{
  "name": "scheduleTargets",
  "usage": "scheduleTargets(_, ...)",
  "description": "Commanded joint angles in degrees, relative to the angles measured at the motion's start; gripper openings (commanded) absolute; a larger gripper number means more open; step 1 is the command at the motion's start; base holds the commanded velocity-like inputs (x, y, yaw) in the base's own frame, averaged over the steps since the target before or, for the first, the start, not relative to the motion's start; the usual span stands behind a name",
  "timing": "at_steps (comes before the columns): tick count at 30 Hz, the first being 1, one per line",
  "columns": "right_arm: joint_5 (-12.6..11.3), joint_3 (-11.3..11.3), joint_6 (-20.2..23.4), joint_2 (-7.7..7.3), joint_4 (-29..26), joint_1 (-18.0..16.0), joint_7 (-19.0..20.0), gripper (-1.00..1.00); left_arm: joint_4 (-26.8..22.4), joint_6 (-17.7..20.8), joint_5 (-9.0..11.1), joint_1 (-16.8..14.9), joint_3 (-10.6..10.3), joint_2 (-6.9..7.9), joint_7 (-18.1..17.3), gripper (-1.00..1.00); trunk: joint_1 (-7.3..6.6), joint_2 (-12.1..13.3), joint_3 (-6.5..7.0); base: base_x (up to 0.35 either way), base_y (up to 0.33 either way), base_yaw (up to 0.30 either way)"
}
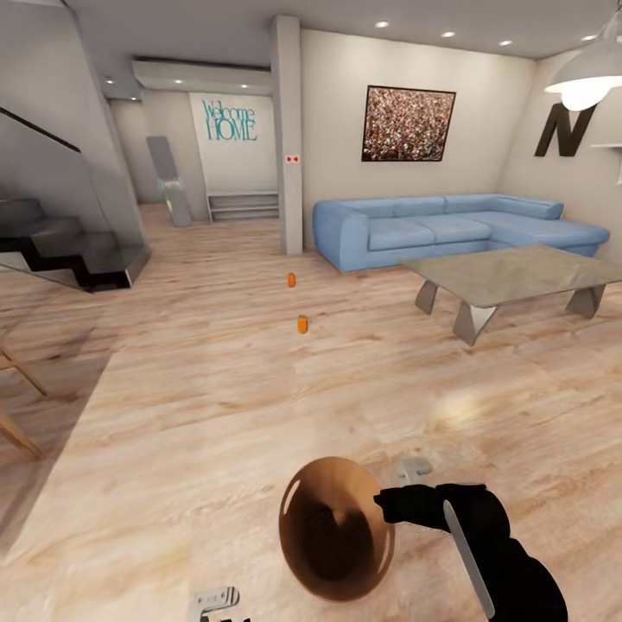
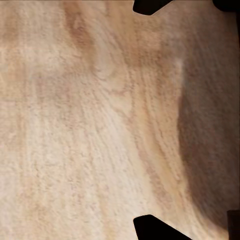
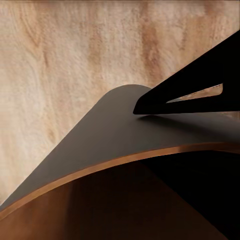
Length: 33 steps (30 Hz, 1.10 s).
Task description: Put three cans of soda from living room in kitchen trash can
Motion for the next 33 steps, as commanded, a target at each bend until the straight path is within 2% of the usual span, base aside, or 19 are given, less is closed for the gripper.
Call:
scheduleTargets(1,-1.69,0.03,0.33,0.01,-0.05,-0.01,0.23,-1.00,0.00,0.00,0.00,0.00,0.00,0.00,-0.02,1.00,0.00,0.00,0.01,0.338,0.000,0.000)
scheduleTargets(33,-1.65,-0.02,0.43,0.01,-0.06,-0.01,0.20,-1.00,0.02,-0.01,-0.01,0.00,0.00,0.00,0.01,1.00,0.00,0.00,0.01,0.338,0.000,0.000)
